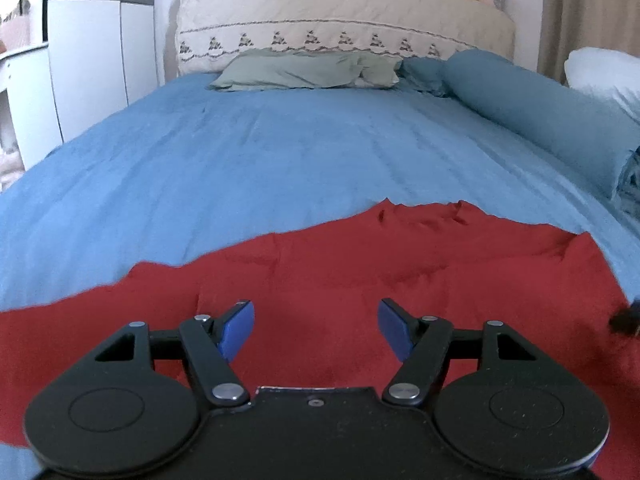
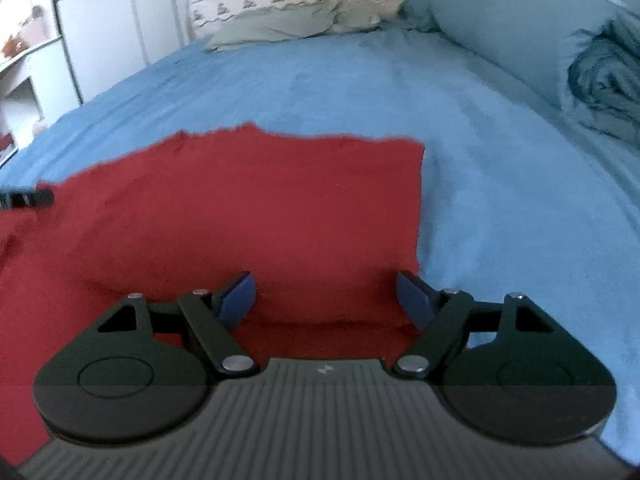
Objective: Fold small clothes
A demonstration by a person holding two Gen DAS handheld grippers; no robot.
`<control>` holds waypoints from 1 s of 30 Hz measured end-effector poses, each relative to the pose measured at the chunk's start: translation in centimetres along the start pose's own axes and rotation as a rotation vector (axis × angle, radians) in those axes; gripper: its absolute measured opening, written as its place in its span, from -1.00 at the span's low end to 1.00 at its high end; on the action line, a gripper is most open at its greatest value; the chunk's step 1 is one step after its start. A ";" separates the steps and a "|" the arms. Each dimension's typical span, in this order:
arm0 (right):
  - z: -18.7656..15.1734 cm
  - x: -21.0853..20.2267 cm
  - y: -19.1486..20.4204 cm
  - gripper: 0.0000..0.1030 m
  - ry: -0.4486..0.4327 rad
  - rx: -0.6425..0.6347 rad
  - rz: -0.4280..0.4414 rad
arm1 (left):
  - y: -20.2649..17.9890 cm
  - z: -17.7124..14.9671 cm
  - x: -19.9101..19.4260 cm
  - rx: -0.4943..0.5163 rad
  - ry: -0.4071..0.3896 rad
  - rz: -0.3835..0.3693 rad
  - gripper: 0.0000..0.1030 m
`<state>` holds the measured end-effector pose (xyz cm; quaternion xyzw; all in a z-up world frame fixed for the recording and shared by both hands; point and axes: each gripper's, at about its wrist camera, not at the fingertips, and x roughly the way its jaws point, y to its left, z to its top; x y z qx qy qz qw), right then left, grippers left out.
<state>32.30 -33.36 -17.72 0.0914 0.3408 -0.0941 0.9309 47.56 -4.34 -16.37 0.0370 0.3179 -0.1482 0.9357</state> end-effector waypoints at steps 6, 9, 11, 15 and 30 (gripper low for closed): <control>3.7 4.6 1.6 0.88 -0.095 0.006 -0.011 | 0.8 -0.2 2.4 -0.058 0.062 0.024 0.42; 4.5 8.4 0.0 0.87 -0.077 0.060 -0.056 | 1.4 -0.9 3.2 -0.073 0.088 0.042 0.42; 4.7 9.8 -1.2 0.87 -0.065 0.094 -0.064 | 1.7 -1.4 3.0 -0.055 0.078 0.040 0.46; 4.9 7.8 -2.2 0.87 -0.096 0.146 -0.033 | 1.5 -2.0 2.2 -0.004 0.073 0.060 0.47; -0.5 -6.1 -3.7 0.87 -0.106 0.138 -0.005 | 1.1 -3.1 -10.1 -0.008 0.059 0.094 0.48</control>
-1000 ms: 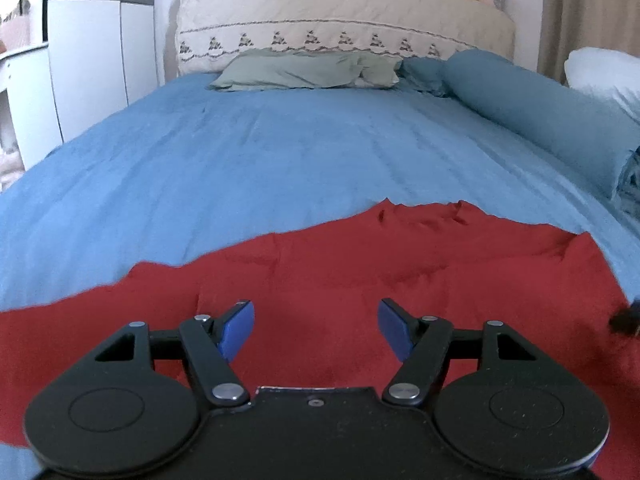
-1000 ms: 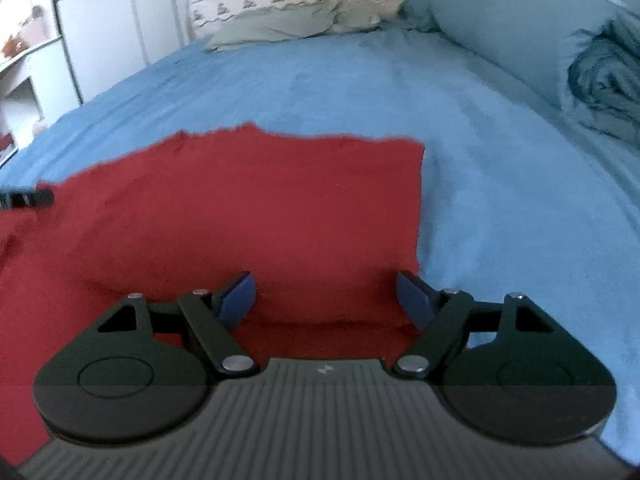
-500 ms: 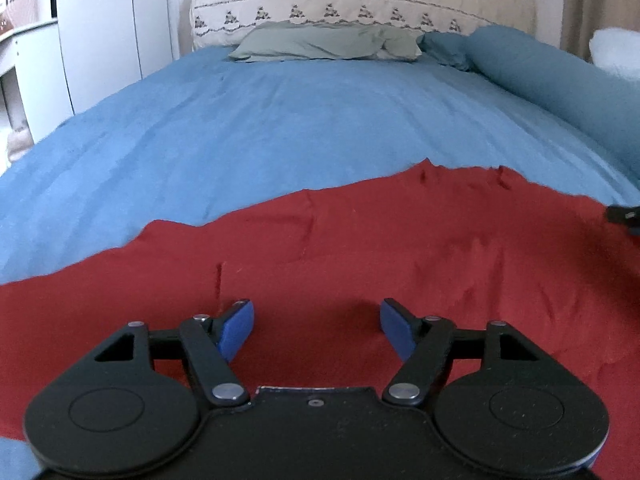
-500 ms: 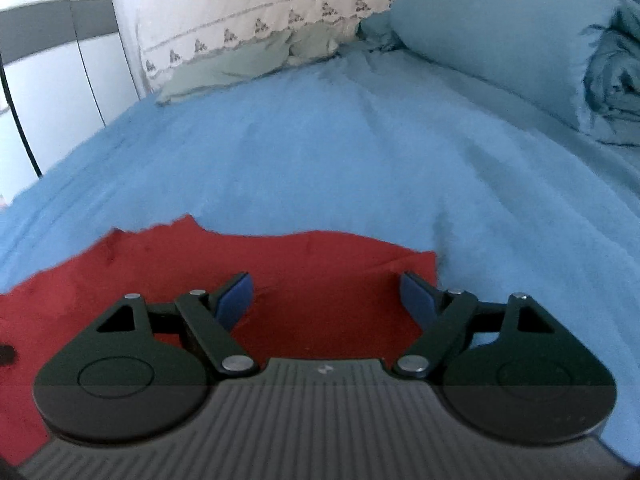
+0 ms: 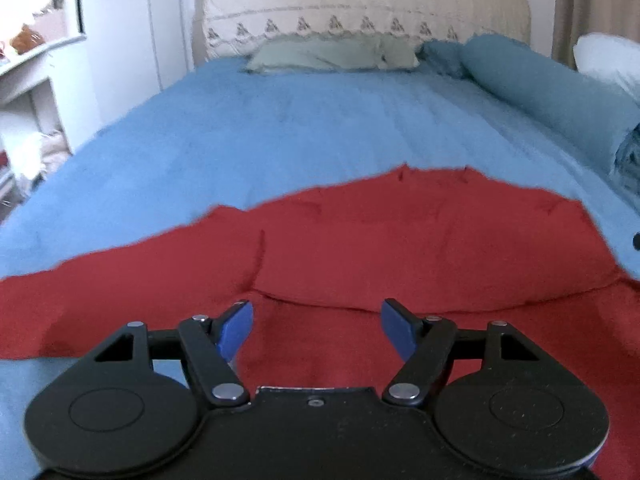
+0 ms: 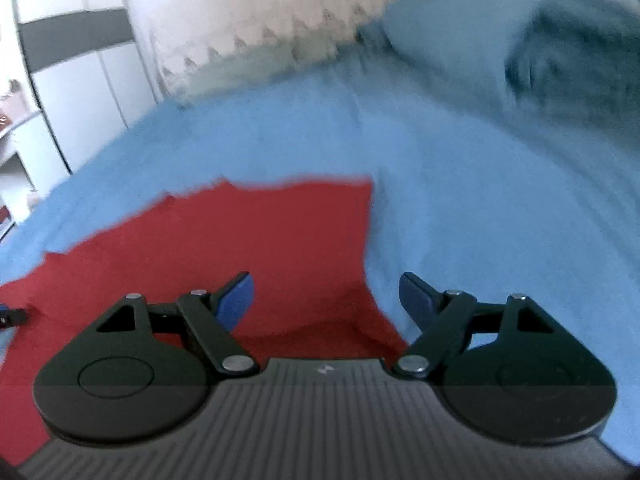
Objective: Fold small clothes
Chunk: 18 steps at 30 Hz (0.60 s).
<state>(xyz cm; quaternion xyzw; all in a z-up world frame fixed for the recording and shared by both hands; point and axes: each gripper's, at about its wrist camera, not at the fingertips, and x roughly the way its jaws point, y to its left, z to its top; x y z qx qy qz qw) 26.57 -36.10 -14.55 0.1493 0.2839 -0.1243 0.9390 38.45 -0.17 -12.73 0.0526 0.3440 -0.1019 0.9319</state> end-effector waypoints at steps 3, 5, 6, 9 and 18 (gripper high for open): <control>2.1 -4.4 3.1 0.96 -0.030 -0.075 0.018 | 1.3 0.5 -4.7 -0.038 -0.052 0.020 0.61; 3.3 -6.6 5.7 1.00 -0.029 -0.106 0.047 | 2.8 0.7 -7.6 -0.094 -0.087 0.035 1.00; 3.7 -7.9 7.0 1.00 -0.029 -0.109 0.069 | 4.1 0.6 -9.4 -0.135 -0.122 0.048 1.00; 4.5 -10.5 10.7 1.00 -0.033 -0.113 0.176 | 8.0 0.3 -12.4 -0.213 -0.161 0.083 1.00; 0.6 -11.8 22.2 1.00 0.037 -0.183 0.286 | 23.3 -3.9 -12.1 -0.488 -0.184 0.204 1.00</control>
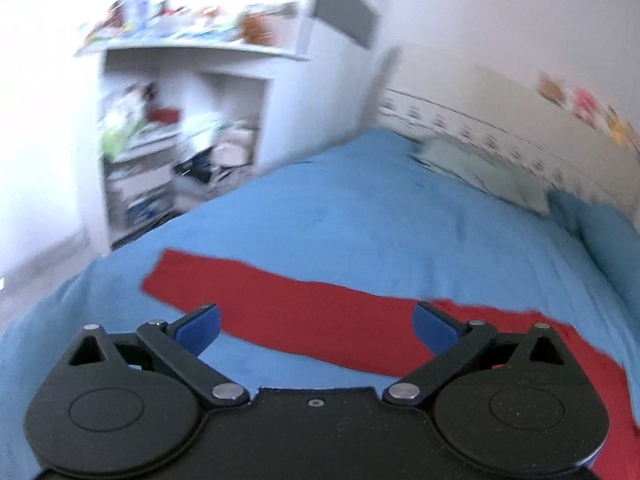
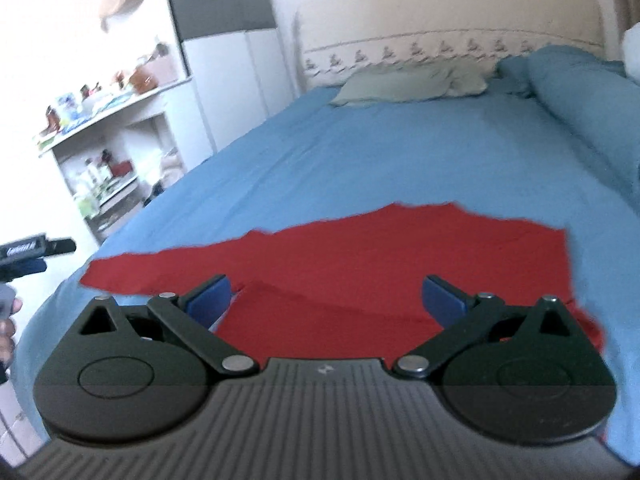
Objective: Fold small clothes
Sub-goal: 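Grasp a sleeve cuff with the left tool and lift it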
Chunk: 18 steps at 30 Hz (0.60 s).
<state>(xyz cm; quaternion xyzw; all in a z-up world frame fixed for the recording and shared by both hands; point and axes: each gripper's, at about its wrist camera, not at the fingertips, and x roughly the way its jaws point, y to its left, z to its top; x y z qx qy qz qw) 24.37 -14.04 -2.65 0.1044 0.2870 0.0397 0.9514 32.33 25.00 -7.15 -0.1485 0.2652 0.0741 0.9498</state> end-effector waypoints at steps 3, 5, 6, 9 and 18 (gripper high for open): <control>-1.7 0.8 3.9 1.00 0.019 -0.013 0.024 | 5.3 -0.3 3.0 -0.167 0.012 -0.015 0.87; -2.3 1.9 5.6 1.00 0.030 -0.021 0.029 | 7.9 -0.8 4.9 -0.252 0.016 -0.014 0.51; -2.7 2.2 6.2 1.00 0.030 -0.022 0.034 | 8.9 -0.9 6.1 -0.275 0.023 0.007 0.45; -3.7 3.2 7.9 1.00 0.025 -0.021 0.048 | 11.0 -1.1 9.4 -0.331 0.052 0.018 0.26; -5.3 6.7 9.7 1.00 0.028 -0.051 0.016 | 13.4 -1.4 13.8 -0.422 0.054 0.051 -0.36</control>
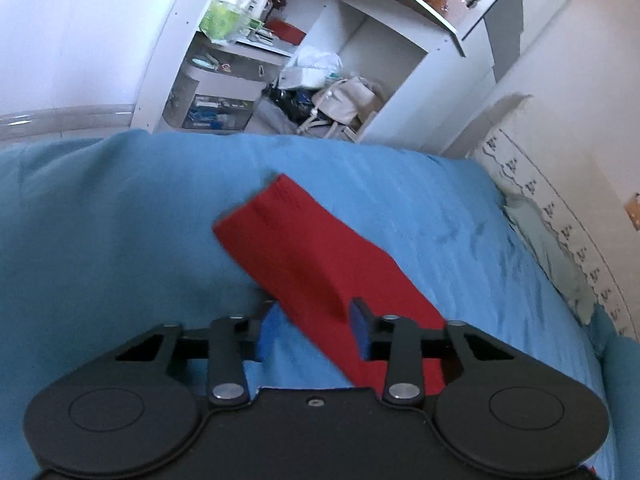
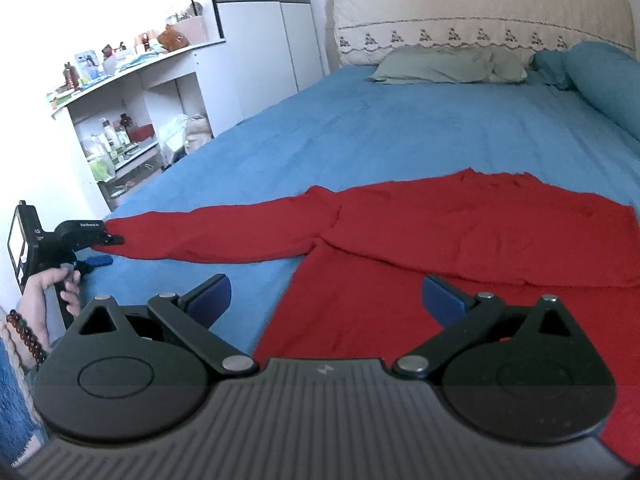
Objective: Fold small clothes
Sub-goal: 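Grasp a sleeve cuff with the left tool and lift it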
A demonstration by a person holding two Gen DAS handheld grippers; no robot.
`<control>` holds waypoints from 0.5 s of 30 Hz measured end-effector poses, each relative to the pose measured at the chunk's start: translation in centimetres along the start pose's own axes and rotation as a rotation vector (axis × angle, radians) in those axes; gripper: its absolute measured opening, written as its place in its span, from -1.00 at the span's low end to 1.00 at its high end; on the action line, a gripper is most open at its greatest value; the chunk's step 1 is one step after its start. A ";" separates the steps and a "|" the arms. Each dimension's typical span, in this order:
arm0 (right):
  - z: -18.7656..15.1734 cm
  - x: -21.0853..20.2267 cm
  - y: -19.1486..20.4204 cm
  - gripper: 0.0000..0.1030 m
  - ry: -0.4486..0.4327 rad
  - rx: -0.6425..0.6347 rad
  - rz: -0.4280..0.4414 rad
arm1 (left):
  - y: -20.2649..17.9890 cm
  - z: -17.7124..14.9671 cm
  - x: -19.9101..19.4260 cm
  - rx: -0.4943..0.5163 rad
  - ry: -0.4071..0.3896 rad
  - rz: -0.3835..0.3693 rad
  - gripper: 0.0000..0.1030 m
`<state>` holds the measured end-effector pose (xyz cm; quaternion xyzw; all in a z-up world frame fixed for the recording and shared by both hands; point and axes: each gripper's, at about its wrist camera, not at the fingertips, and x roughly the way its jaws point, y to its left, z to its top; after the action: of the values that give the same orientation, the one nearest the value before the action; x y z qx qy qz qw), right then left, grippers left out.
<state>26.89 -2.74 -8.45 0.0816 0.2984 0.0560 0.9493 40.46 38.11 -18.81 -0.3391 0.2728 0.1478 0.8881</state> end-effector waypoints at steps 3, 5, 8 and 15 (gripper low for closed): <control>-0.4 0.8 -0.5 1.00 0.010 0.024 -0.004 | 0.1 0.6 0.7 -0.027 0.004 0.013 -0.79; -0.7 1.1 -1.1 1.00 0.024 0.040 -0.001 | 0.1 0.8 0.9 -0.034 0.003 0.016 -0.87; -1.1 1.1 -1.6 1.00 0.026 0.050 -0.002 | -0.9 0.7 0.6 0.003 -0.010 0.033 -0.89; -1.0 -0.5 -4.1 1.00 -0.013 0.085 -0.018 | -6.4 1.6 -2.6 0.083 -0.081 -0.035 -0.90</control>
<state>26.13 -6.74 -9.75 0.1197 0.2949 0.0341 0.9474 41.83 34.36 -12.97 -0.3005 0.2364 0.1342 0.9142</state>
